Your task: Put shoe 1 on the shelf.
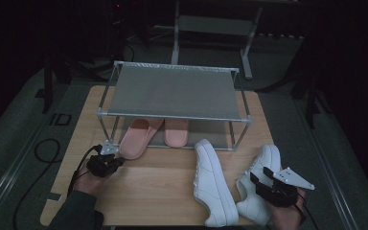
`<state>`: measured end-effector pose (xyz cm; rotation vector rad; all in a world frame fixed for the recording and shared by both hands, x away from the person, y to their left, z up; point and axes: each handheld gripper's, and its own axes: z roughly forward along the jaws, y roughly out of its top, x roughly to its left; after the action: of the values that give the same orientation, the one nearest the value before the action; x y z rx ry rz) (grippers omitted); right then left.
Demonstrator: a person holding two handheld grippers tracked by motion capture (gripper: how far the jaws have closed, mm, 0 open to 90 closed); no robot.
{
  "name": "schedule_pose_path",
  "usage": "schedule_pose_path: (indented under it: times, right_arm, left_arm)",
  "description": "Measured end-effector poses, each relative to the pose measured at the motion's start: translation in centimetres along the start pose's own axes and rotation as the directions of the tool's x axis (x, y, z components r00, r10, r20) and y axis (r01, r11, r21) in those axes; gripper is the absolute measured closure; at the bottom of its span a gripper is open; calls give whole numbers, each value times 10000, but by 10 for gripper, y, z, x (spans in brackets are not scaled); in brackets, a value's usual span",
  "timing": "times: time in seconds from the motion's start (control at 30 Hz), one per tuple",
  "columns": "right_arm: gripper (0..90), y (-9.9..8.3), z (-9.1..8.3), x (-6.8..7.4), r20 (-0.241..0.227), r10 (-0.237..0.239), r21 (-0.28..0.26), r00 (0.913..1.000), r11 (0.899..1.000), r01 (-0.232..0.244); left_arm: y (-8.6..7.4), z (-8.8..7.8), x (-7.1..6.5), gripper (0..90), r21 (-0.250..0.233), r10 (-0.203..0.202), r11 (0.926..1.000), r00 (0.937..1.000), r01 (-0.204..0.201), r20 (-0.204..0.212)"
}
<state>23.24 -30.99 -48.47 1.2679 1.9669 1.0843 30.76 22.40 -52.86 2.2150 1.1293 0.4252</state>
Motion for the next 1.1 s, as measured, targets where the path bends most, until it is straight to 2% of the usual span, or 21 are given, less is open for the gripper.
schedule_pose_path:
  times: [0.3,0.33,0.47,1.1]
  right_arm:
    - [432,0,0,0,-1,-5,0,10000,10000,5]
    - [432,0,0,0,0,-8,2,10000,10000,8]
    - [432,0,0,0,-4,-5,-3,10000,10000,5]
    - [432,0,0,0,-10,-3,-12,10000,10000,3]
  left_arm:
    - [13,10,-7,870,49,330,9994,9993,-331,162]
    - [19,16,-11,869,82,515,9986,9983,-518,256]
    - [26,21,-14,868,68,697,9975,9969,-700,360]
    - [45,38,-21,865,43,1064,9943,9923,-1069,634]
